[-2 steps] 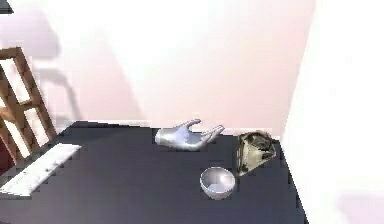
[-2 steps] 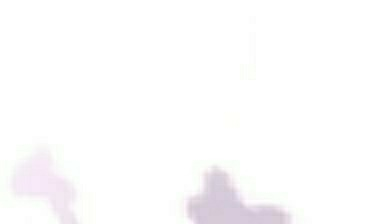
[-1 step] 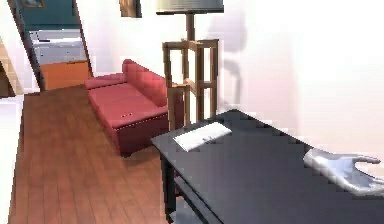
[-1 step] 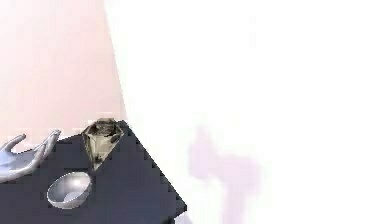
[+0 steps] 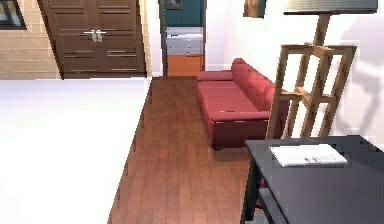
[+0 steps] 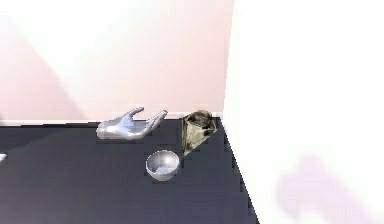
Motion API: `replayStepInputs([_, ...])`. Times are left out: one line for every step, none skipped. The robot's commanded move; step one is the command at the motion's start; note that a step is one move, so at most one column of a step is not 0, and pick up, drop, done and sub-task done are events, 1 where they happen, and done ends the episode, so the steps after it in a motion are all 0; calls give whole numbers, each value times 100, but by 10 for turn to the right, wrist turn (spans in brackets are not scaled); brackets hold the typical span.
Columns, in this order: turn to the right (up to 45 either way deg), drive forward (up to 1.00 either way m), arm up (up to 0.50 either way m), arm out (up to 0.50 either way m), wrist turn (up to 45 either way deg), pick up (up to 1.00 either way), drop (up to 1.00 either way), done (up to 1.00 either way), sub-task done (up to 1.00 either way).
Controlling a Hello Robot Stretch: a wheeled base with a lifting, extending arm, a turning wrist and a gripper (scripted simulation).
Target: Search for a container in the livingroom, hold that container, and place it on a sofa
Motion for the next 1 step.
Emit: replayStepInputs([0,0,50,0,0,0,0,0,0])
